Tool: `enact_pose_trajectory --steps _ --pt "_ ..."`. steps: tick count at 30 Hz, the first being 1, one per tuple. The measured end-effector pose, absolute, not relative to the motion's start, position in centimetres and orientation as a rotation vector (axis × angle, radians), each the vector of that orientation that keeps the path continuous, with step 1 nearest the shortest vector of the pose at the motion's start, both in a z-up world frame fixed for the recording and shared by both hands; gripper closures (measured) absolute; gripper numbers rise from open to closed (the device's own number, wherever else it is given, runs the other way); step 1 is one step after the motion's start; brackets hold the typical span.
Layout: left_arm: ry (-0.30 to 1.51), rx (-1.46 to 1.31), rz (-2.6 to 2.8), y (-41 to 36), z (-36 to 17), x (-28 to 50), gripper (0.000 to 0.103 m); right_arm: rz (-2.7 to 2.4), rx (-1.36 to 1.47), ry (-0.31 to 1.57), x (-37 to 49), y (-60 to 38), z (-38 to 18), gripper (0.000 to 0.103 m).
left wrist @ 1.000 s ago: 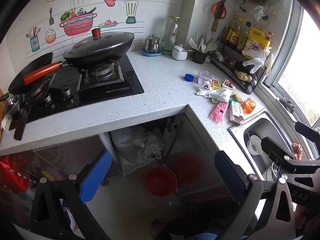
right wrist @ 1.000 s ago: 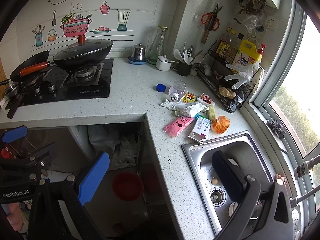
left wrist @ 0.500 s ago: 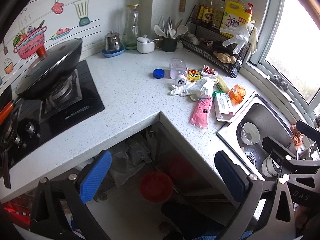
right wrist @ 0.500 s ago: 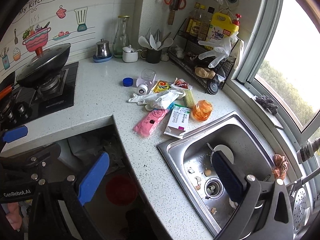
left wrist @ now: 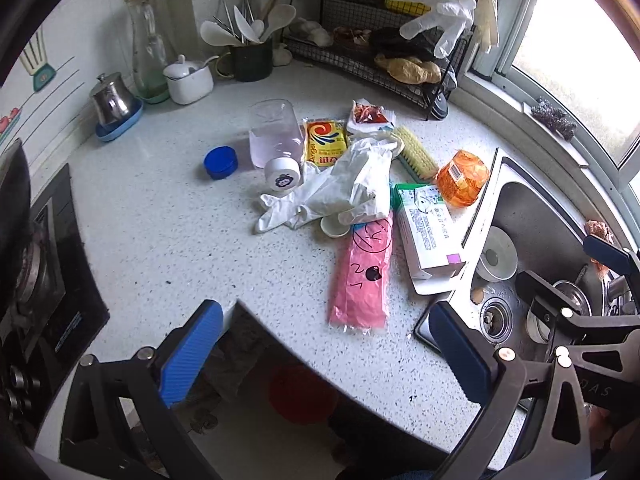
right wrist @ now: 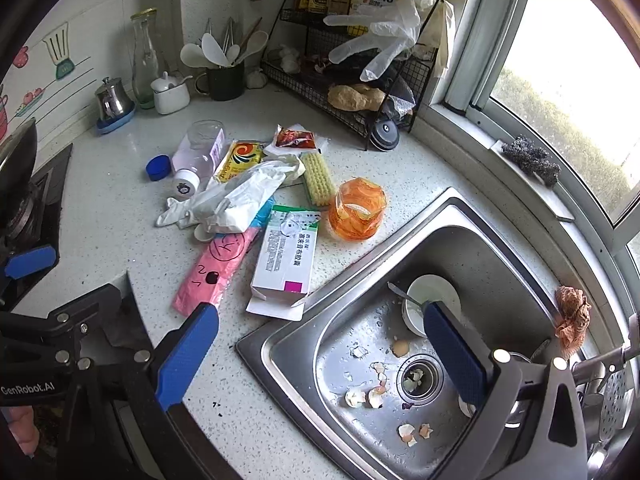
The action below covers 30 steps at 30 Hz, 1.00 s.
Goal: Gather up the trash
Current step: 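Grasp the pink-and-blue plastic bag with the left gripper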
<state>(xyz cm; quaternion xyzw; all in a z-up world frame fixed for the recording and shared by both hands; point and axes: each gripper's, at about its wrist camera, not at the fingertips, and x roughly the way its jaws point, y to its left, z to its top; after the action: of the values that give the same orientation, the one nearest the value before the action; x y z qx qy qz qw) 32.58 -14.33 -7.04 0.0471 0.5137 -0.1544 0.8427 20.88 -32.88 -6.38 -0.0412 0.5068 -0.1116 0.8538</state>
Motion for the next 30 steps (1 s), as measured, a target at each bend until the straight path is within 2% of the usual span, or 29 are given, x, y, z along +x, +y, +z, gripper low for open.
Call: enact_pose_trajectory --steps 14,18,19,20,22,24,25,27,30 --pt "1.271 0.226 -0.442 -19.3 -16.1 38.6 0.001 -0.294 -0.008 1.23 24.7 -38.0 -13.1 0.0" --pt "1.275 0.248 -0.439 -19.7 -17.5 39.2 0.013 -0.308 -0.011 1.265 25.0 -38.3 -14.3 0.0" --pt "1.275 0.255 -0.448 -19.9 -17.5 39.2 0.013 -0.31 -0.01 1.267 24.9 -38.3 -14.4 0.0" --pt "1.27 0.264 -0.454 -20.1 -17.3 39.3 0.018 -0.312 -0.004 1.268 25.0 -38.4 -14.4 0.0" --pt "1.261 0.28 -0.457 -20.5 -16.9 39.4 0.034 -0.319 0.015 1.273 25.1 -38.7 -14.3 0.0" --pt "1.263 0.278 -0.463 -20.9 -16.5 39.7 0.07 -0.328 0.027 1.275 25.3 -39.0 -14.1 0.0" --pt "1.276 0.264 -0.484 -20.9 -16.3 39.7 0.078 -0.332 0.03 1.27 25.4 -39.1 -13.8 0.0" --pt "1.302 0.223 -0.521 -21.3 -16.0 39.7 0.089 -0.345 0.023 1.251 25.5 -38.9 -13.0 0.0" --pt "1.278 0.215 -0.534 -21.0 -14.5 38.7 0.093 -0.335 0.03 1.221 25.6 -38.7 -12.1 0.0"
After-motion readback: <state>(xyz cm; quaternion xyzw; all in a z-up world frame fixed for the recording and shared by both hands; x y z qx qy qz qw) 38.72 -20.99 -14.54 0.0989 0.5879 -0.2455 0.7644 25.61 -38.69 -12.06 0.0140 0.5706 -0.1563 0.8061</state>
